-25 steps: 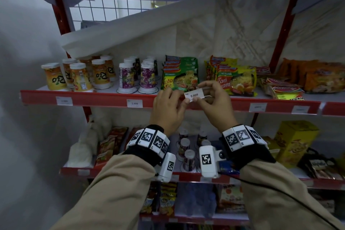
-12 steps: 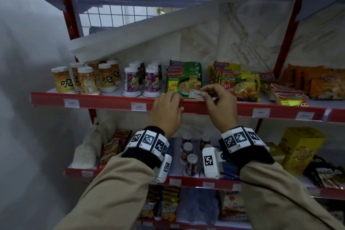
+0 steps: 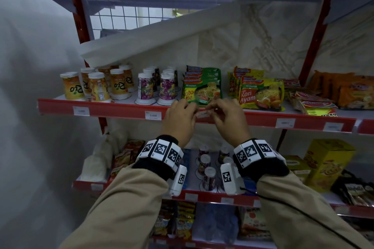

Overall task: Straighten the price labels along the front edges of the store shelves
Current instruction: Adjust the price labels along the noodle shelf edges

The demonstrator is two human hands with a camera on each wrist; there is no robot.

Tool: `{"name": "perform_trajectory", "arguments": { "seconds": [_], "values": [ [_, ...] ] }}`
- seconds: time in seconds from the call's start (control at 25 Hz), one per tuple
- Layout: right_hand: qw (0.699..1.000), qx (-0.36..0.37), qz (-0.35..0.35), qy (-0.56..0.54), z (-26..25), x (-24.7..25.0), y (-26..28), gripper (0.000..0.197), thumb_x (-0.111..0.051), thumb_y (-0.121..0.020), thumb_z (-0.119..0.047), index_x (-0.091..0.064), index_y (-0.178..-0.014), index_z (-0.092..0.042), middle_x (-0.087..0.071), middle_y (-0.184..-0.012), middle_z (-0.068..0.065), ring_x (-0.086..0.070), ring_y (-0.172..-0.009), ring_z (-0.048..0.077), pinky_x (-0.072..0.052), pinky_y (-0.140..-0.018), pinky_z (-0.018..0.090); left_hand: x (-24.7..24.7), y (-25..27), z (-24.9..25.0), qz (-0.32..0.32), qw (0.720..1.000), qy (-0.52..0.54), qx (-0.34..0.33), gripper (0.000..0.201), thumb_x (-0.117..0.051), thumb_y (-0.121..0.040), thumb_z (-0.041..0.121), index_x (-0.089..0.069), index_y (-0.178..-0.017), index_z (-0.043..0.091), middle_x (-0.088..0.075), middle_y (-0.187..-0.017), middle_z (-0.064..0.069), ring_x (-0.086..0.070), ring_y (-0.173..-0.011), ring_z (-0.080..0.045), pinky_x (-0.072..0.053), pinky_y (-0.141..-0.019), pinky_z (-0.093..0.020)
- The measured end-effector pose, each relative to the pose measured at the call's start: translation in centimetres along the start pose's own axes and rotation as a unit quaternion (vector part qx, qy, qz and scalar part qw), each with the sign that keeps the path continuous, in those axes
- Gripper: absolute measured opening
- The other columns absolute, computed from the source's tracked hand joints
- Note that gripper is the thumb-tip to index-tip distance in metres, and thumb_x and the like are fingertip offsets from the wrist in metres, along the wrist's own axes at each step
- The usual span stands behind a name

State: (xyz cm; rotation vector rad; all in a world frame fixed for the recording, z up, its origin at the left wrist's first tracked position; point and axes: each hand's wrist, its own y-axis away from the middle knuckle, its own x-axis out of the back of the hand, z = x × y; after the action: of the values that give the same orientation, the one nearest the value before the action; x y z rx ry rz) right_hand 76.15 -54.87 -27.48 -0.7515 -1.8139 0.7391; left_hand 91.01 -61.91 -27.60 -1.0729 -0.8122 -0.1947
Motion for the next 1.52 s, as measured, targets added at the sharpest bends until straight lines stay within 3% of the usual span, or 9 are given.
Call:
{"name": "perform_trajectory", "arguments": {
  "seconds": [0.2,0.48,1.08,1.32,1.52],
  "values": [
    [0.996,-0.001,-0.060,0.062,0.5,0.9,-0.1,0.014,-0.068,-0.084,-0.027,-0.063,-0.095,-0.020,-0.050,-0.083,-0.004,-0.043,-0.087,0.020,-0.037,-0.074,0.032,-0.3,0.0,0.0,-0.001,0.999,-0.034,0.002,0.015,-0.054,-0.093,0.020,-0.063,-0.095,0.008,-0.051,-0.094,-0.011,-0.045,-0.092,-0.030,-0.038,-0.071,-0.040],
    [0.990,0.002,-0.101,0.095,0.1,1.4,0.0,0.006,-0.065,-0.086,-0.019,-0.067,-0.092,-0.016,-0.056,-0.093,0.007,-0.046,-0.095,0.028,-0.040,-0.082,0.039,-0.6,0.2,0.0,-0.017,0.997,-0.075,0.015,0.021,-0.048,-0.096,0.026,-0.062,-0.099,0.011,-0.048,-0.099,-0.009,-0.040,-0.096,-0.028,-0.027,-0.070,-0.033],
    [0.988,-0.014,-0.101,0.116,-0.1,1.2,0.2,0.008,-0.062,-0.088,-0.020,-0.067,-0.094,-0.016,-0.055,-0.097,0.008,-0.046,-0.098,0.030,-0.039,-0.086,0.043,-0.9,0.3,0.3,-0.017,0.991,-0.127,0.022,0.020,-0.043,-0.097,0.027,-0.055,-0.103,0.012,-0.050,-0.106,-0.010,-0.042,-0.098,-0.029,-0.031,-0.072,-0.035],
    [0.991,-0.013,-0.067,0.113,-0.3,0.9,0.6,0.008,-0.065,-0.087,-0.019,-0.063,-0.093,-0.016,-0.054,-0.095,0.005,-0.046,-0.092,0.028,-0.039,-0.080,0.041,-0.9,-0.1,-0.5,-0.011,0.994,-0.108,0.002,0.019,-0.047,-0.096,0.029,-0.054,-0.104,0.013,-0.053,-0.104,-0.008,-0.044,-0.095,-0.027,-0.033,-0.074,-0.035],
    [0.992,-0.015,-0.047,0.115,0.0,0.7,0.6,0.012,-0.068,-0.084,-0.021,-0.061,-0.091,-0.016,-0.053,-0.092,0.005,-0.045,-0.091,0.027,-0.039,-0.076,0.039,-1.0,-0.1,-0.9,0.013,0.995,-0.091,-0.033,0.014,-0.054,-0.093,0.021,-0.058,-0.100,0.009,-0.055,-0.098,-0.012,-0.048,-0.089,-0.032,-0.039,-0.070,-0.040]
  ]
}}
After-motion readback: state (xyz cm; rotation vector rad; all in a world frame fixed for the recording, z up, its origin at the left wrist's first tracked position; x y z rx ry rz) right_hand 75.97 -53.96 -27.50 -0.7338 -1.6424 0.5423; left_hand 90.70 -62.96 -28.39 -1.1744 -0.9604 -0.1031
